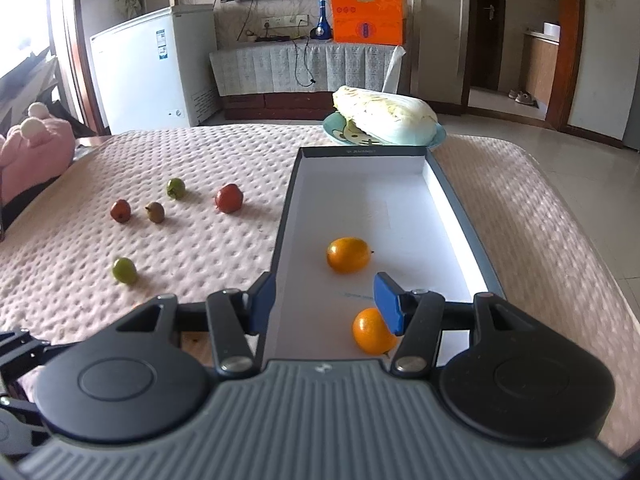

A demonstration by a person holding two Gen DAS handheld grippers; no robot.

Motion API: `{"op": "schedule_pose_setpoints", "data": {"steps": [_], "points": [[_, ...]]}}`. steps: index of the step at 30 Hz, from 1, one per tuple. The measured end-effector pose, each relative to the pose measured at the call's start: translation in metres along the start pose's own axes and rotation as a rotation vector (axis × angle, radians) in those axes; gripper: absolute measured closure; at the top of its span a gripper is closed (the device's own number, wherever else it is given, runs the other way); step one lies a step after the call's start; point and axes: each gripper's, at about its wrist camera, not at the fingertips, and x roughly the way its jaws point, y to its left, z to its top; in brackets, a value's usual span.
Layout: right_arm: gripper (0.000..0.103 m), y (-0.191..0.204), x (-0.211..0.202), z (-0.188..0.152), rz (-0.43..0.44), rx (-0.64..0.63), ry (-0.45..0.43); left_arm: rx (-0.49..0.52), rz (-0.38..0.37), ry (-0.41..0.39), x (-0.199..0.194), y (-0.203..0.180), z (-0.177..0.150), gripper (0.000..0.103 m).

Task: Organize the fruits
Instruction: 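Grasp another mandarin on the bedspread with the left tool, then grasp a mandarin beside the box with the right tool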

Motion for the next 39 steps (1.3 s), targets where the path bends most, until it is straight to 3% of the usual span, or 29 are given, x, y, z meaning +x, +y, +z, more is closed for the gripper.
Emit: {"op": "schedule_pose_setpoints", "data": {"steps": [7, 13, 20, 30, 39], "points": [[0.046, 0.010, -0.002, -0.001, 0.022, -0.042, -0.008, -0.023, -0.047, -0.005, 0.000, 0.002, 0.000, 0.061], [0.046, 0.021, -0.003, -0.002, 0.056, -0.095, -0.005, -0.025, -0.044, -0.015, 0.000, 0.001, 0.000, 0.062], [0.047, 0.049, -0.005, -0.006, 0.124, -0.207, 0.002, -0.070, 0.025, -0.051, -0.009, 0.013, 0.003, 0.063], [0.050, 0.088, -0.004, -0.012, 0.275, -0.292, 0.029, -0.121, 0.133, -0.031, -0.011, 0.039, 0.003, 0.063], [0.056, 0.111, 0.019, -0.018, 0.252, -0.311, 0.111, -0.154, 0.186, -0.025, -0.015, 0.057, 0.002, 0.063]]}}
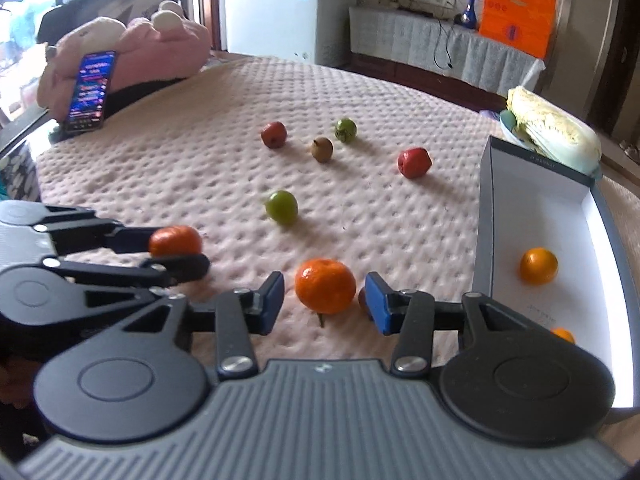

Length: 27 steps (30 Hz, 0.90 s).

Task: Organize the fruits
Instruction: 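Grasp a mandarin beside the box with the right tool, then hold both mandarins and move them toward the box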

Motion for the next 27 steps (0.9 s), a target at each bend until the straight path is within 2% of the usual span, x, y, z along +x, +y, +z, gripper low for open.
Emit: {"op": "schedule_pose_setpoints", "data": {"steps": [4, 14, 27], "points": [[0.057, 0.003, 0.011, 0.000, -0.018, 0.003, 0.038, -0.013, 0.001, 0.006, 0.000, 0.005, 0.001, 0.063], [0.062, 0.006, 0.025, 0.003, -0.064, 0.014, 0.056, -0.022, 0.006, 0.008, 0.001, 0.009, -0.001, 0.063], [0.063, 0.002, 0.014, -0.002, -0.012, 0.008, 0.065, -0.004, 0.028, 0.010, 0.008, 0.007, -0.003, 0.062]]}}
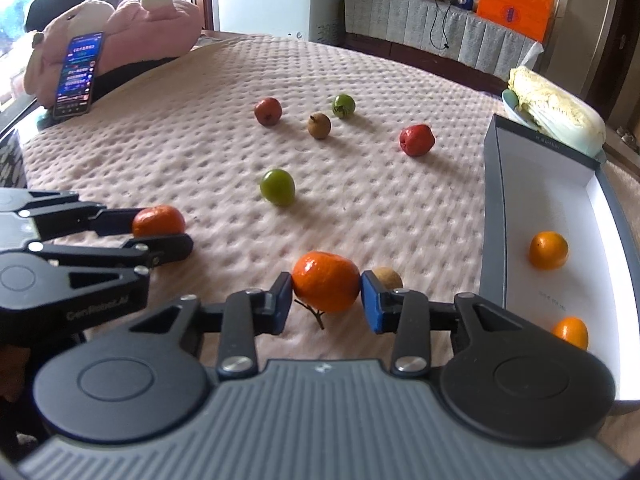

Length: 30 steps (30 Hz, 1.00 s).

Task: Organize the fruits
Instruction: 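Hold both mandarins and move them toward the box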

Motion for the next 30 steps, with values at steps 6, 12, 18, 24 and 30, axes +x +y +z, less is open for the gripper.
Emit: {"op": "schedule_pose_setpoints", "data": {"steps": [6, 12, 18, 24, 30], "points": [[0.062, 0.000, 0.006, 0.002, 0.002, 0.031, -0.002, 0.006, -0.009, 0.005, 0.003, 0.000, -0.001, 0.062], [0.062, 0.000, 0.011, 0.004, -0.018, 0.032, 0.002, 0.012, -0.012, -0.002, 0.003, 0.000, -0.001, 0.062], [0.062, 0.002, 0.007, 0.003, -0.003, -0.001, -0.004, 0.028, -0.005, -0.006, 0.002, -0.002, -0.001, 0.062], [0.062, -0.003, -0.009, 0.000, -0.001, 0.006, -0.043, 0.021, -0.020, -0.013, -0.001, -0.003, 0.000, 0.063], [0.063, -0.011, -0.023, -0.002, 0.002, 0.046, -0.087, 0.024, -0.038, -0.030, -0.004, -0.006, 0.002, 0.063]]}}
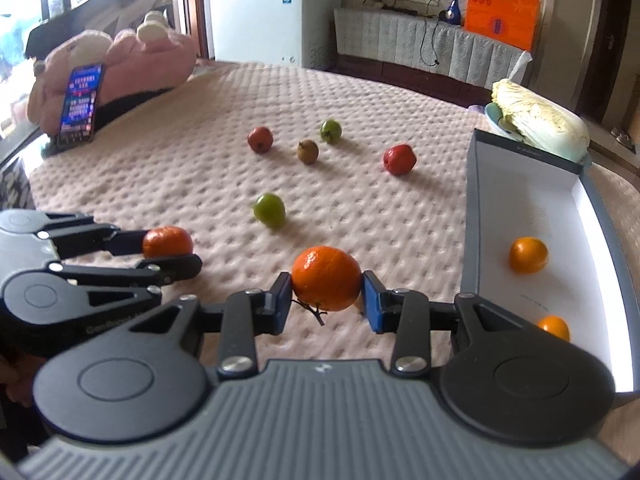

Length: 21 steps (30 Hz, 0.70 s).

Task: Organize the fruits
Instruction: 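Hold both mandarins and move them toward the box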

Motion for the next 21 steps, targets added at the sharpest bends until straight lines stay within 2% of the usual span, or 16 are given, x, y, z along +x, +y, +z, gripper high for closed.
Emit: {"op": "schedule_pose_setpoints", "data": {"steps": [12, 21], "points": [[0.062, -0.015, -0.007, -0.003, -0.003, 0.047, -0.012, -0.001, -0.003, -0.007, -0.002, -0.004, 0.001, 0.063], [0.062, -0.014, -0.007, -0.003, 0.016, 0.035, -0.016, 0.000, 0.001, -0.011, -0.002, -0.006, 0.002, 0.063]]}}
